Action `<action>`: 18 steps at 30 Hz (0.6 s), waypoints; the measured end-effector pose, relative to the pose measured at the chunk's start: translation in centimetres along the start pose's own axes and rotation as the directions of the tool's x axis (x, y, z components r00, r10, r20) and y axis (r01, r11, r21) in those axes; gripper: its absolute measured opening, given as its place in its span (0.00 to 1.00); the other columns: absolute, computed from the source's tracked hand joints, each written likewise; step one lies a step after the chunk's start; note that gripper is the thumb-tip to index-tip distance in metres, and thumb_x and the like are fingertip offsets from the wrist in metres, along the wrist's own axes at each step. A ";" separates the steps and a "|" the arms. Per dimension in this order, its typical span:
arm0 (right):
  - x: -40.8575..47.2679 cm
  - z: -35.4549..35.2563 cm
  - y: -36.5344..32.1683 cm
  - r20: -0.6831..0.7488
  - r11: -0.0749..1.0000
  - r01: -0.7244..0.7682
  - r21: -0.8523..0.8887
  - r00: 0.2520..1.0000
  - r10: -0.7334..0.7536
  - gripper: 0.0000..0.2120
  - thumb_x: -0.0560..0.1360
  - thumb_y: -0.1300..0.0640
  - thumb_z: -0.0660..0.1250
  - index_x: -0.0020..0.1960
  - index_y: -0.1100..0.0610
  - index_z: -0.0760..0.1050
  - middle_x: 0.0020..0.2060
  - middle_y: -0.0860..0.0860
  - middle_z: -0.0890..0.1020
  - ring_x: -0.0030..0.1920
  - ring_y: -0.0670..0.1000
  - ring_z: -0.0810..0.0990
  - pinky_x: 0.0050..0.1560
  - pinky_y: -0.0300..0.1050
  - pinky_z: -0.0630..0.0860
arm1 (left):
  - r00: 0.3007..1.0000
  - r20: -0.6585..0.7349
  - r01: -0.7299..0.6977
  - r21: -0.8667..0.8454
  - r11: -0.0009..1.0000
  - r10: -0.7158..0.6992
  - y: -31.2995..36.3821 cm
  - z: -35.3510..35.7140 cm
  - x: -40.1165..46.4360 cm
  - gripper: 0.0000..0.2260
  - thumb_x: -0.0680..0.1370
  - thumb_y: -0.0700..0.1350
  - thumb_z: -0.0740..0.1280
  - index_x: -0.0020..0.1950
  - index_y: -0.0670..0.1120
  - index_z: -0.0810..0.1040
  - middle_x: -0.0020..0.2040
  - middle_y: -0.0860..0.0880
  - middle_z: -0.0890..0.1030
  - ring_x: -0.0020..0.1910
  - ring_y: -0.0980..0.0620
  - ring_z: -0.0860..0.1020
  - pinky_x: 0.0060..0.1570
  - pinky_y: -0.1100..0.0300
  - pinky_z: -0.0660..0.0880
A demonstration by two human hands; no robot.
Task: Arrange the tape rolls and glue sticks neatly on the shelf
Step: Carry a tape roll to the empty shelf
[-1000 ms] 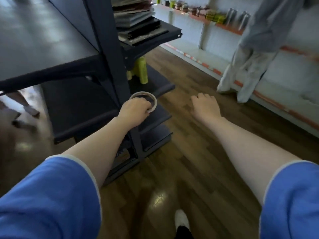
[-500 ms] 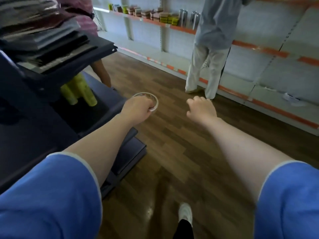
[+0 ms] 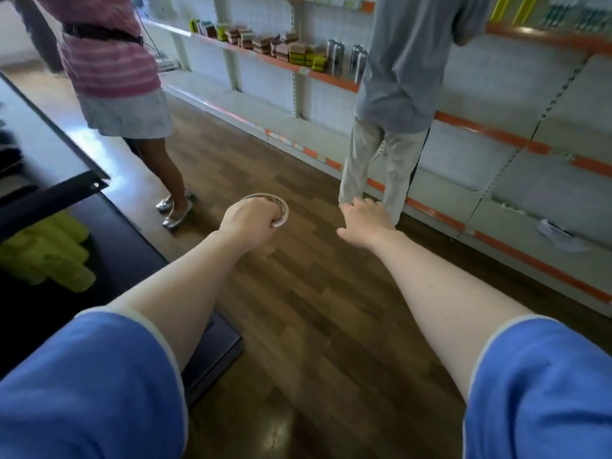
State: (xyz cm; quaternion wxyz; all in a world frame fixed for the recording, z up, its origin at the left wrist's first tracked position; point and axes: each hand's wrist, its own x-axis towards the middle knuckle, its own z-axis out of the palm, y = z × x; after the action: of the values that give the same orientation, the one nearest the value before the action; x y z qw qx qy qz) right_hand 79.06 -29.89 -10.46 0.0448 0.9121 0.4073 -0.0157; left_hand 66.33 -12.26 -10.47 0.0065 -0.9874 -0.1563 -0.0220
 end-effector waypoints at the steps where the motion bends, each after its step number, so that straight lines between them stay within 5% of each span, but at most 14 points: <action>1: 1.3 0.0 0.5 -0.015 1.000 -0.003 0.013 1.000 0.004 0.22 0.78 0.49 0.60 0.70 0.55 0.65 0.67 0.56 0.70 0.66 0.58 0.69 0.65 0.52 0.67 | 1.000 -0.008 -0.008 0.004 1.000 0.008 -0.2 0.0 1.3 0.06 0.74 0.41 0.61 0.38 0.47 0.72 0.44 0.48 0.79 0.46 0.45 0.77 0.40 0.57 0.71; 8: 12.2 0.8 2.4 -0.028 0.998 0.014 0.067 1.000 -0.012 0.18 0.78 0.52 0.61 0.67 0.56 0.68 0.64 0.55 0.73 0.63 0.56 0.72 0.59 0.49 0.72 | 1.000 -0.014 0.026 -0.005 1.000 -0.026 -3.8 2.3 11.7 0.13 0.75 0.43 0.62 0.32 0.50 0.65 0.38 0.50 0.75 0.37 0.47 0.72 0.34 0.58 0.66; 18: 34.7 -0.1 4.8 0.004 0.997 0.011 0.072 1.000 -0.012 0.12 0.78 0.55 0.61 0.60 0.57 0.70 0.59 0.56 0.74 0.58 0.56 0.74 0.57 0.49 0.71 | 0.999 0.027 -0.019 -0.022 1.000 0.020 -12.9 5.7 33.7 0.06 0.73 0.39 0.61 0.36 0.45 0.70 0.35 0.49 0.75 0.35 0.47 0.73 0.27 0.60 0.60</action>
State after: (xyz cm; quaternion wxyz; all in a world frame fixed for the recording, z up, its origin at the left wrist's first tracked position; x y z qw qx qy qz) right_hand 105.78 -7.30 -12.34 0.0129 0.9107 0.4116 -0.0326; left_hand 94.56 10.51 -14.59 -0.0061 -0.9892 -0.1464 -0.0102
